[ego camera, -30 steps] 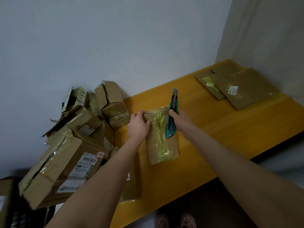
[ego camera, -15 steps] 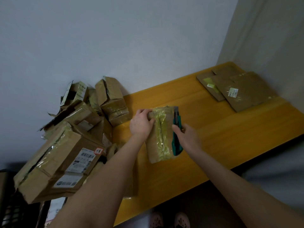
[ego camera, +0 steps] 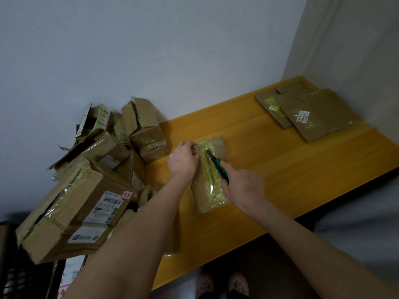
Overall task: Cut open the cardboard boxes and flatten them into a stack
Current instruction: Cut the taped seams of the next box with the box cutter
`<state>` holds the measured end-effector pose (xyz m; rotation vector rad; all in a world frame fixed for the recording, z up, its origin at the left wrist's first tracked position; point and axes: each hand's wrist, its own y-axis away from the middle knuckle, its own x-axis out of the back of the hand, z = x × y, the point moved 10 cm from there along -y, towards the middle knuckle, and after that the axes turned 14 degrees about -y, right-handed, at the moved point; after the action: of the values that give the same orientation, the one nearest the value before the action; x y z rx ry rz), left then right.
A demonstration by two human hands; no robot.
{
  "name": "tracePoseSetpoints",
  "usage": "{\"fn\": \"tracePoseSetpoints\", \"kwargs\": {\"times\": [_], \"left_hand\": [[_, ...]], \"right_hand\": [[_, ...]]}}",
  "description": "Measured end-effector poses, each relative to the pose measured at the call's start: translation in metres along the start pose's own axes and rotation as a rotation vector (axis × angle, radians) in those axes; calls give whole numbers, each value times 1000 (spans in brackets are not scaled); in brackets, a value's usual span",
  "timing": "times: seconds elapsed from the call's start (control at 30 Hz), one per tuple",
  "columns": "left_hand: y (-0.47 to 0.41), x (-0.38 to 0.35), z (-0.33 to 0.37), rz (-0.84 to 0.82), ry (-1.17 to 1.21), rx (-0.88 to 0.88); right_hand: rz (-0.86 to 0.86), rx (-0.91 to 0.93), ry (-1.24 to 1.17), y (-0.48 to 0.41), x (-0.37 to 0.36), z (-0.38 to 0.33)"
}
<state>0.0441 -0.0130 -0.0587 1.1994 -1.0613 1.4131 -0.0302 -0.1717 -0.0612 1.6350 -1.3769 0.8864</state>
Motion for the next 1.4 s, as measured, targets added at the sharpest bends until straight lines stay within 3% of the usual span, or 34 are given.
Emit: {"fn": "tracePoseSetpoints", "kwargs": {"times": [0.3,0.47,0.67,1.0,1.23,1.4], "left_hand": [[0,1,-3,51,36,44],[4,-3,-1,38,51,52],[-4,-4,-22,43,126,151],[-3,-34,-54,-107,132,289],[-19,-7,-53,-14,161,286],[-12,-15,-66,-55,154,352]], "right_hand": [[-49,32,151,-2,-3,-19],[-184,-9,171,5,-19,-16],[-108,49,156,7,-17,-17],[-199,37,171,21,-37,-6],[-71,71,50,16,-17,1],[-108,100,127,22,-25,14]]}}
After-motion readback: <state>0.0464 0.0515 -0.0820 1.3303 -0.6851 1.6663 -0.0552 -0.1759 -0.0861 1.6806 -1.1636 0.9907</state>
